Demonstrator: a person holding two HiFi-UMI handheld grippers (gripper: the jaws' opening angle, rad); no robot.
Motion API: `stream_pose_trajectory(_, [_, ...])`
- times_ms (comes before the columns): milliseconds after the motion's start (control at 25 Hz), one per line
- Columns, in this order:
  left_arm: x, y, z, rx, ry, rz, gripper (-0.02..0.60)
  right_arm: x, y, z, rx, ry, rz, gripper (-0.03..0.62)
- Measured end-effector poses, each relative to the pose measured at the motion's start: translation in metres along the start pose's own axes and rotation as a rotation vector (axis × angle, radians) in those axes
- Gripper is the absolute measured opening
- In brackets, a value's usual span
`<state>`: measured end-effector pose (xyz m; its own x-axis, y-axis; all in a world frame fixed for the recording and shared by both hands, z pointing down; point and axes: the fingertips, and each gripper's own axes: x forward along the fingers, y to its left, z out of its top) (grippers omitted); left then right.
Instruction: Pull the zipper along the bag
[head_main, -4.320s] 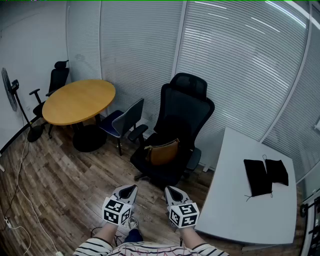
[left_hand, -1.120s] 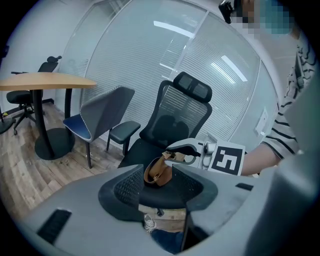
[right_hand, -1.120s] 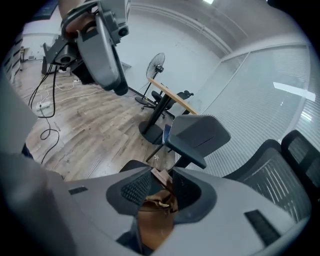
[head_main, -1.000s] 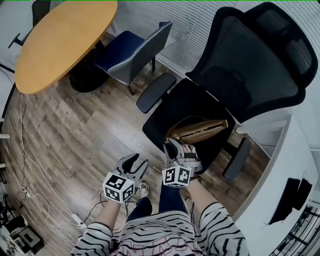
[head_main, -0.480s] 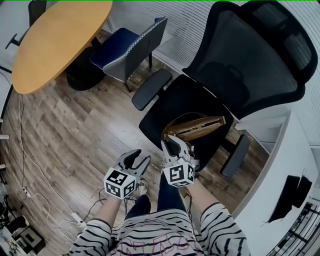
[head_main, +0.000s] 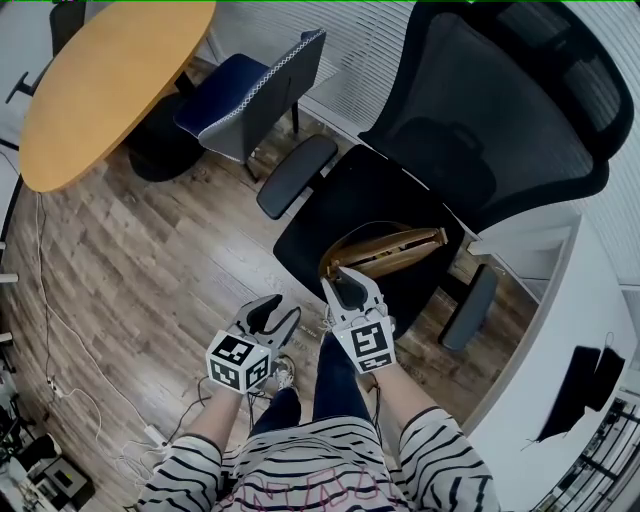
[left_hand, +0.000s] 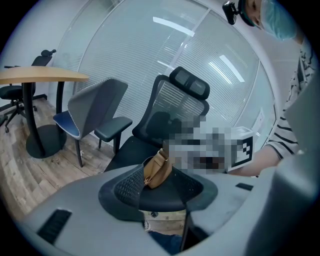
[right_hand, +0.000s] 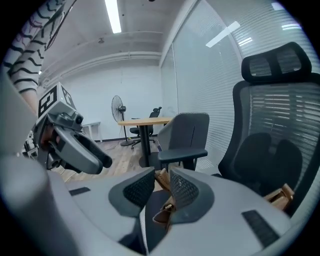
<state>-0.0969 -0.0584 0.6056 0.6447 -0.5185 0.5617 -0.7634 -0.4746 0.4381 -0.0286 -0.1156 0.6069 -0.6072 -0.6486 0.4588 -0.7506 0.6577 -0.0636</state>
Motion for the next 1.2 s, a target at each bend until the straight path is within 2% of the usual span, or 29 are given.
stream_pose_trajectory(280, [0.015,0.005,0.01,-0.038,-0.02,-0.012,0.156,-0.004,-0.012,0.0,0.104,-0.058,0.0,0.095])
stream_pose_trajectory(440, [0.027,0.005,0.017,-0.045,-0.027,-0.023,0.156,-0.004,-0.012,0.0,0.082,-0.061,0.004,0.095])
stream_pose_trajectory(600, [0.04,0.004,0.026,-0.065,-0.045,-0.05,0.156,-0.005,-0.008,-0.008,0.033,-0.027,0.019,0.122])
stream_pose_trajectory(840, [0.063,-0.004,0.039,-0.134,-0.07,-0.144,0.156,-0.012,-0.018,-0.021,0.059,-0.008,0.0,0.133])
stream_pose_trajectory(1000, [0.077,-0.011,0.044,-0.149,-0.067,-0.187,0.156,-0.014,-0.018,-0.028,0.002,0.007,0.009,0.187])
stream_pose_trajectory(1200, [0.09,-0.016,0.049,-0.186,-0.061,-0.233,0.156,-0.011,-0.013,-0.032,-0.141,0.032,0.029,0.232])
